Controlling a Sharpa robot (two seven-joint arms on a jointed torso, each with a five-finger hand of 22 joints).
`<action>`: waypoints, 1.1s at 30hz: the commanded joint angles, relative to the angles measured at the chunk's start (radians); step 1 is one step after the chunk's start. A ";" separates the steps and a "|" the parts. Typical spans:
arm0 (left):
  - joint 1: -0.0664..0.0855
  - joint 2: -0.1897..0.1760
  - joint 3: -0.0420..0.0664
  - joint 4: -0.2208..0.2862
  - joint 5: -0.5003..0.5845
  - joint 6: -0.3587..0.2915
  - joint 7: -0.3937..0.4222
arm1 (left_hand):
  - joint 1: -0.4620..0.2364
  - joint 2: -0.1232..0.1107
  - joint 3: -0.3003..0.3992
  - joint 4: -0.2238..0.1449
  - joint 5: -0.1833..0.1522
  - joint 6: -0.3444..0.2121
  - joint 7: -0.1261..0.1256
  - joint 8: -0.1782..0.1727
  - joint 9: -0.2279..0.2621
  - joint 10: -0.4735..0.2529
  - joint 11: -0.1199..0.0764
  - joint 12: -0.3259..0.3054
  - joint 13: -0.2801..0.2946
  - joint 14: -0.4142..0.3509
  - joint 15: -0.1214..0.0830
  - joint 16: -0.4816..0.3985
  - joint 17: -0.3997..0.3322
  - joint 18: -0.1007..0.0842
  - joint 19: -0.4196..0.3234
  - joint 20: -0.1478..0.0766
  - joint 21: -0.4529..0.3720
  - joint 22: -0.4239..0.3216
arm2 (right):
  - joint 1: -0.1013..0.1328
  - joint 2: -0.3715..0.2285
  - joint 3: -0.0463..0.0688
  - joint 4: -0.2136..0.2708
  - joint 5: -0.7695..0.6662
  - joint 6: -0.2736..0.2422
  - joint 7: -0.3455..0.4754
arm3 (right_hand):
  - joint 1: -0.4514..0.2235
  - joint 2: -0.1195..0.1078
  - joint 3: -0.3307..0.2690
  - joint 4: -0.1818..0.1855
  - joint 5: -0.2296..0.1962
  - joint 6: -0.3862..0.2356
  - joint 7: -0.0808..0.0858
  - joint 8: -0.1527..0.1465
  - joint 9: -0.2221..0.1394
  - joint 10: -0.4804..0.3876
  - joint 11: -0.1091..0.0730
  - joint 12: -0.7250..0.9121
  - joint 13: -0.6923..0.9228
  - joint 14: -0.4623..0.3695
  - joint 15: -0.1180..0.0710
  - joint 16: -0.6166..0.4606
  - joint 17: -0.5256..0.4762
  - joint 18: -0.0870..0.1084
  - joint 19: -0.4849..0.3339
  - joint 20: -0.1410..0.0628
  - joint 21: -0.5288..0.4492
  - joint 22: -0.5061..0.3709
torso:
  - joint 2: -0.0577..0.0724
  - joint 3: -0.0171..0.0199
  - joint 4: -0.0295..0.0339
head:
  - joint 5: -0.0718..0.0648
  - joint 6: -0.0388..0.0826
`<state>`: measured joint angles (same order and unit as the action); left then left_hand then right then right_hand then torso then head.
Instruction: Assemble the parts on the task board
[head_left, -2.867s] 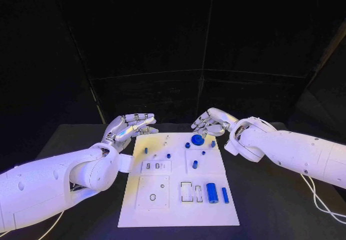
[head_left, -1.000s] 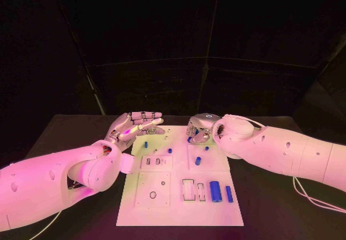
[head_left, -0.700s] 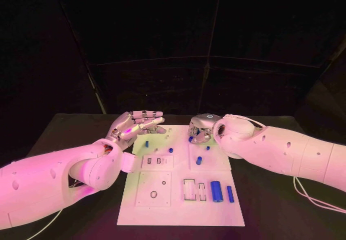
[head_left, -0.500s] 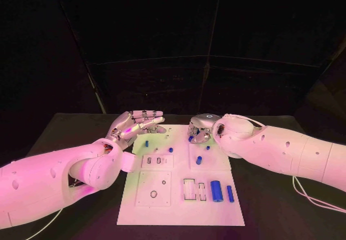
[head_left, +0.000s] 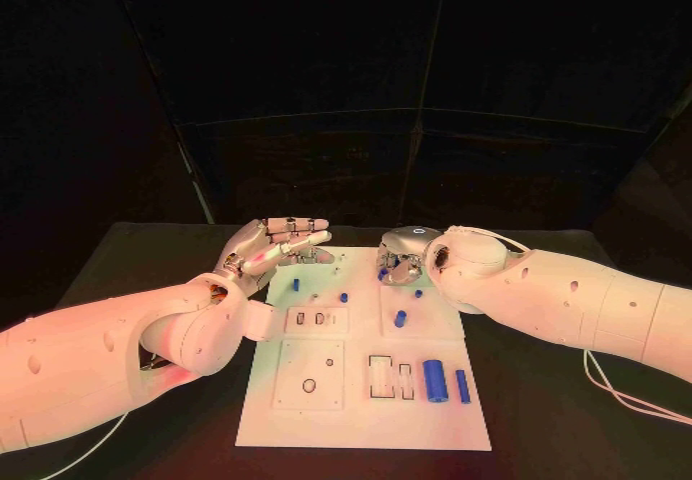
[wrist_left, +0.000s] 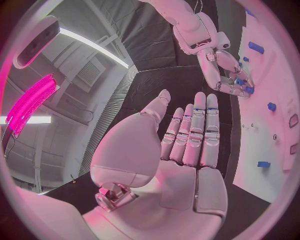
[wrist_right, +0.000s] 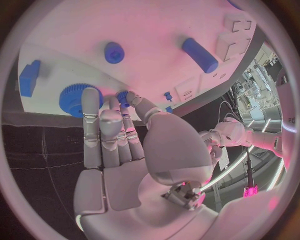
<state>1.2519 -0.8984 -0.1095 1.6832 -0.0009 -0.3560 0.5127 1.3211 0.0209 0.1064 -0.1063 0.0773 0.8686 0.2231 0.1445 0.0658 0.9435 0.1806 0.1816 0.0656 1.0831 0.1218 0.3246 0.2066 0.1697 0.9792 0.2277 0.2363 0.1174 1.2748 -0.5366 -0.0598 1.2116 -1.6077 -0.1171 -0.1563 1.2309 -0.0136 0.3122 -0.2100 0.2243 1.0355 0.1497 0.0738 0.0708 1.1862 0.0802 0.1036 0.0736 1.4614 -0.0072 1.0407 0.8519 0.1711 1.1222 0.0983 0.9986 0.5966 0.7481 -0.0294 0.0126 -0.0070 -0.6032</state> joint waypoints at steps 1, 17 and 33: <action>0.002 0.001 0.000 0.000 -0.008 0.016 0.004 | 0.004 0.010 -0.001 -0.003 -0.006 -0.007 0.017 -0.004 -0.001 -0.007 0.001 -0.005 -0.001 0.000 -0.002 0.005 0.001 0.011 0.006 0.000 -0.004 -0.002 | 0.002 0.005 0.001 -0.007 0.005 0.006 0.015 | 0.001 0.017 0.009 0.007 -0.013 0.010 0.000 0.003 0.000 0.010 -0.002 0.005 0.001 0.015 -0.001 0.014 0.009 0.004 -0.007 -0.002 0.011 0.008 | 0.000 0.0001 -0.0020 | 0.003 -0.003; 0.003 0.004 0.000 -0.005 -0.008 0.015 0.004 | -0.004 0.015 -0.006 0.002 -0.006 -0.014 0.021 -0.006 -0.001 -0.015 0.005 -0.007 -0.001 -0.001 0.000 0.008 0.004 0.010 0.008 0.000 -0.007 -0.003 | 0.002 -0.005 0.001 0.011 0.092 -0.248 0.070 | 0.053 0.043 0.109 0.005 -0.078 0.049 0.002 0.014 0.003 0.032 -0.006 0.021 0.005 0.015 -0.005 0.059 0.051 -0.004 0.004 -0.006 0.072 0.073 | 0.002 -0.0012 -0.0010 | 0.002 0.005; 0.004 0.006 0.000 -0.007 -0.008 0.018 0.005 | -0.004 0.015 -0.006 0.002 -0.006 -0.015 0.021 -0.006 -0.001 -0.016 0.005 -0.007 -0.002 -0.001 0.000 0.009 0.004 0.010 0.009 0.000 -0.007 -0.003 | 0.003 0.056 0.002 -0.059 0.131 -0.303 0.100 | 0.044 0.030 0.134 0.018 -0.097 0.046 0.005 0.011 0.001 0.024 -0.002 0.019 0.002 0.016 -0.002 0.076 0.063 -0.006 0.004 -0.003 0.091 0.091 | 0.014 -0.0061 0.0152 | 0.008 0.011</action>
<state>1.2540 -0.8922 -0.1095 1.6745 -0.0012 -0.3528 0.5116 1.3202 0.0304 0.1064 -0.1062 0.0773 0.8592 0.2211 0.1445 0.0659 0.9344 0.1824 0.1779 0.0657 1.0830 0.1217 0.3292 0.2093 0.1695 0.9791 0.2277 0.2325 0.1156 1.2750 -0.4852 -0.0593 1.1583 -1.4951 -0.3883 -0.0818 1.2745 0.0238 0.4389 -0.1928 0.1334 1.0767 0.1523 0.0829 0.0714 1.2095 0.0752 0.1186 0.0768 1.4652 -0.0110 1.1122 0.9142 0.1710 1.1222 0.0907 1.0835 0.6862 0.7579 -0.0333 0.0234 0.0048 -0.5920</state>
